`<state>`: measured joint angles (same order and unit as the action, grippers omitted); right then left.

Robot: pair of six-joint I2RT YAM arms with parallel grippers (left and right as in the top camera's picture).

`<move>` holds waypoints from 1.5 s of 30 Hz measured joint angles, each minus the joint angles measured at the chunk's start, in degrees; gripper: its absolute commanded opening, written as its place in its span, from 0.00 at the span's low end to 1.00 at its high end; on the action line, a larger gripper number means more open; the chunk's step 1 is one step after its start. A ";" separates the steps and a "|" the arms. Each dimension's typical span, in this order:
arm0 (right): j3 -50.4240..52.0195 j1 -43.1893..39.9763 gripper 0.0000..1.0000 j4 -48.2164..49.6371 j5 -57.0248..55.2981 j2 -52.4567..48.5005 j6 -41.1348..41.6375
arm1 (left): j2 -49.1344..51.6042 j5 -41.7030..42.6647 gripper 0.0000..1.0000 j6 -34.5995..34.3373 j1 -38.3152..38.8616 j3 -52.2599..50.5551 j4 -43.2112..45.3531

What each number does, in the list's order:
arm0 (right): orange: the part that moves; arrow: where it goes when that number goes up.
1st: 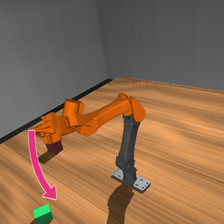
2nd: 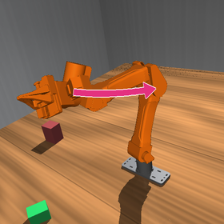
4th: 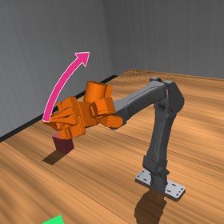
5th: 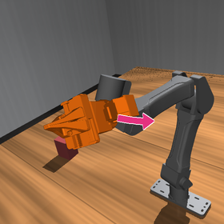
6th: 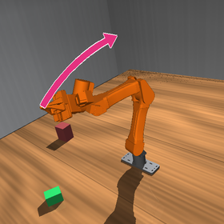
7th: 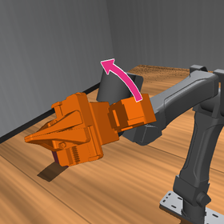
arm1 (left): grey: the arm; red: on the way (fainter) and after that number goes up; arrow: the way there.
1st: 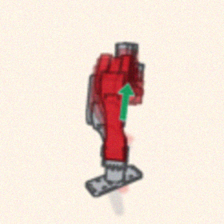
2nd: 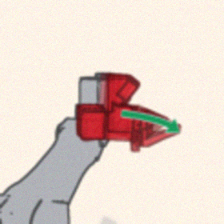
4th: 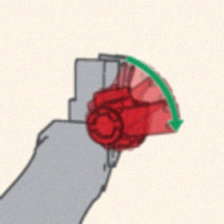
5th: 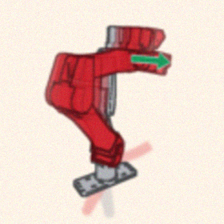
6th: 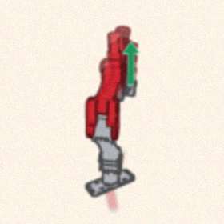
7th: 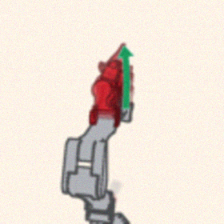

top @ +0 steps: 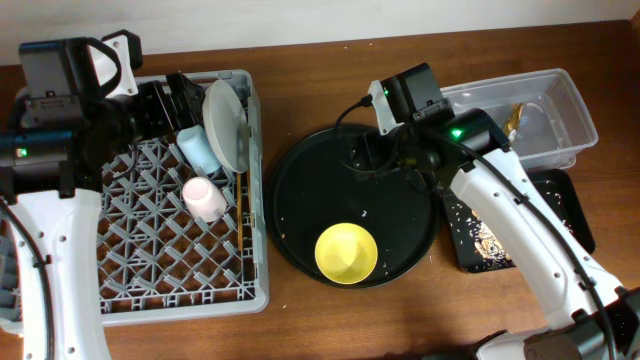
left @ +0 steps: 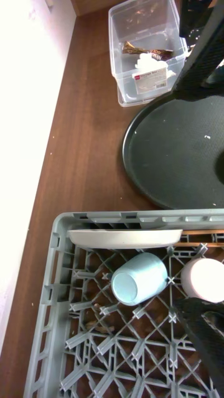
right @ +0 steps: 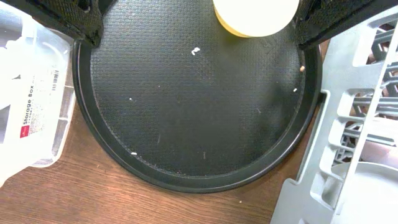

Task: Sort waste into correct bins and load items into the dishwasher rack

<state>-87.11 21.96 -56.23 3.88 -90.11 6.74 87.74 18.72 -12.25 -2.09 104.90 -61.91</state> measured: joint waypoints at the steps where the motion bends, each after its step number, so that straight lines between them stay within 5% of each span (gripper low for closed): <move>1: 0.00 0.00 0.99 0.00 -0.02 0.00 -0.13 | 0.00 0.00 0.99 0.00 0.00 0.00 0.02; 12: 0.00 0.00 0.99 -0.48 -0.42 0.00 -1.25 | 0.00 0.00 0.99 -0.02 0.00 0.00 0.00; 16: 0.15 0.00 0.99 0.04 -0.96 2.95 -9.20 | 0.00 0.00 0.99 0.00 0.00 0.00 0.02; 23: 4.48 -4.81 0.99 2.38 -9.73 45.72 -15.63 | 0.00 0.02 0.99 -0.02 0.00 -0.02 -0.02; 25: 12.11 -9.97 0.99 2.67 -10.49 63.34 -15.78 | 0.00 0.02 0.99 0.00 0.04 0.00 0.24; 29: 29.66 -13.40 0.99 9.77 -10.32 75.97 -15.69 | 0.00 0.20 0.99 0.00 0.04 -0.02 -0.61; 37: 69.75 -14.95 0.99 56.50 -7.48 89.00 -11.02 | 0.00 0.17 0.99 -0.02 0.04 -0.02 -0.50; 45: 86.29 -15.17 0.99 55.76 -7.26 89.31 -8.79 | 0.00 0.17 0.99 0.00 0.04 -0.02 -0.46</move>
<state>-0.82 6.79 -0.47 -3.38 -0.80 -2.04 87.74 18.90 -12.25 -2.04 104.88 -62.37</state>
